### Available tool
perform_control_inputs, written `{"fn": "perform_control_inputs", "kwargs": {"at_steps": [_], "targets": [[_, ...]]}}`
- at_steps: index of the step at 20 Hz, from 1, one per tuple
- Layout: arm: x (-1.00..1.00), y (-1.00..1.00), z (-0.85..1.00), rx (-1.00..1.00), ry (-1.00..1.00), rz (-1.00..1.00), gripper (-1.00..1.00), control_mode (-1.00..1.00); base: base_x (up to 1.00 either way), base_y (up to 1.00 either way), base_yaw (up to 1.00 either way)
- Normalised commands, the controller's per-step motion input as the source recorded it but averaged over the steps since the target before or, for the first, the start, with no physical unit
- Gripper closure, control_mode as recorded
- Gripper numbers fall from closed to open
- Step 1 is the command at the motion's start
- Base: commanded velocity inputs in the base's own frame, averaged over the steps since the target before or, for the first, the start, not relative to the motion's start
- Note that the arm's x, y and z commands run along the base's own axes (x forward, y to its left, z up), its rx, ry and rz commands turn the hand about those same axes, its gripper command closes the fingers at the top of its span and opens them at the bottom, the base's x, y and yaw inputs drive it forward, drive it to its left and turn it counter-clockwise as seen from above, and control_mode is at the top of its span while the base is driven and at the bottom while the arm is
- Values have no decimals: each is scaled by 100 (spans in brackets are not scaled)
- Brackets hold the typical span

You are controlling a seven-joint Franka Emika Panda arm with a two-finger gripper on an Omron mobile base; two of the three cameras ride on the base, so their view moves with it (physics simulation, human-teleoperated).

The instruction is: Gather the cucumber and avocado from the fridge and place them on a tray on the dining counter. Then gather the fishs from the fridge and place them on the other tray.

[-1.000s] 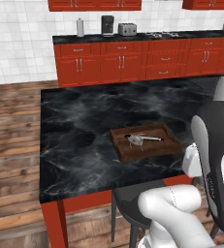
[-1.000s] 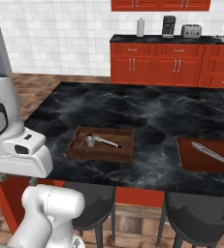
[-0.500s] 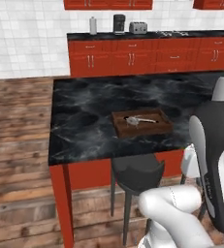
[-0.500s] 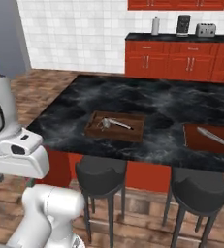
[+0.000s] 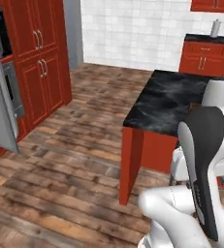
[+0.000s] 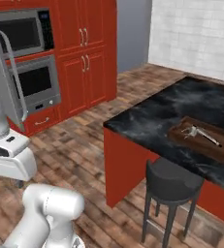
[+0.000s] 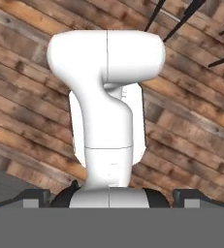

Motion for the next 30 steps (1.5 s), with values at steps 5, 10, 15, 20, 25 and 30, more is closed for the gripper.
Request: {"fn": "perform_control_inputs", "kwargs": {"at_steps": [5, 10, 15, 20, 25, 30], "targets": [[0, 0, 0, 0, 0, 0, -100, 100, -4, 14, 99], [0, 0, 0, 0, 0, 0, -100, 100, 41, 0, 89], [0, 0, 0, 0, 0, 0, -100, 100, 90, -2, 73], [0, 0, 0, 0, 0, 0, -100, 100, 100, 0, 40], [0, 0, 0, 0, 0, 0, -100, 100, 100, -35, 16], [0, 0, 0, 0, 0, 0, -100, 100, 100, -27, 1]]}}
